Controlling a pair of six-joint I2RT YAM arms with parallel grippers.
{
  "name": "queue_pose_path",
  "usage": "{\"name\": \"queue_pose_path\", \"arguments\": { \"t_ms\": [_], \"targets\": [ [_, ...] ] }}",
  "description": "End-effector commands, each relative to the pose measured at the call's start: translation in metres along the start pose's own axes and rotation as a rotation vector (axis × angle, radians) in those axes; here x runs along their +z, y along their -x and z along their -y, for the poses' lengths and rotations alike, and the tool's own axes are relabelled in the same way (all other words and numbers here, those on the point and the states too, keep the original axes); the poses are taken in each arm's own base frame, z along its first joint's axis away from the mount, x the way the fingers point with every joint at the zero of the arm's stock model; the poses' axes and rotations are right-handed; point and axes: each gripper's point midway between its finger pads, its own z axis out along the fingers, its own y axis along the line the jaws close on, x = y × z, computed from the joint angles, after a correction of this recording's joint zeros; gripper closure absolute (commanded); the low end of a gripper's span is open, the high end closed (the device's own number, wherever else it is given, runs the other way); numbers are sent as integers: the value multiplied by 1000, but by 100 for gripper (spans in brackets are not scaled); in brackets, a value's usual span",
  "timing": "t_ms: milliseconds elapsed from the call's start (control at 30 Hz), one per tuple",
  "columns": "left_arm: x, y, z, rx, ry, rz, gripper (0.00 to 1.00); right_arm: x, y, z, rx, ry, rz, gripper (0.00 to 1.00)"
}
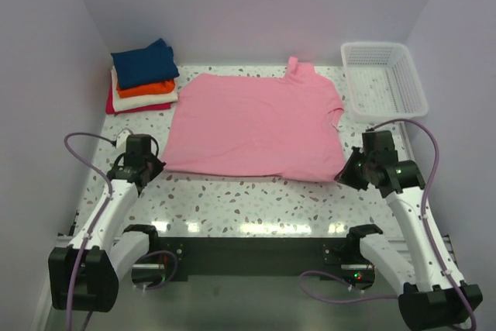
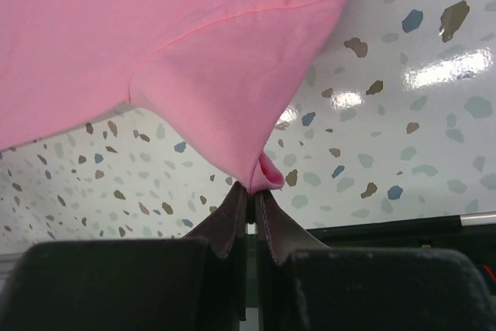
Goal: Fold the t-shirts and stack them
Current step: Flatten the tshirt out, then fold the tshirt
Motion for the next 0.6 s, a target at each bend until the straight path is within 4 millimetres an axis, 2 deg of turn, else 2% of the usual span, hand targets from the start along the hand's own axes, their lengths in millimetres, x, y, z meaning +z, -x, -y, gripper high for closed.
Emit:
{"name": "queue_pose_path", "arguments": {
  "t_ms": [0, 433, 567],
  "targets": [
    [-16, 20, 5, 12, -18, 49, 100, -21, 4, 4, -29, -11, 39, 100],
    [-38, 16, 5, -15, -61, 37, 100, -47, -17, 17, -16, 0, 50, 100],
    [-41, 13, 7, -24, -85, 30, 100, -44, -25, 20, -17, 6, 34, 100]
  ]
}}
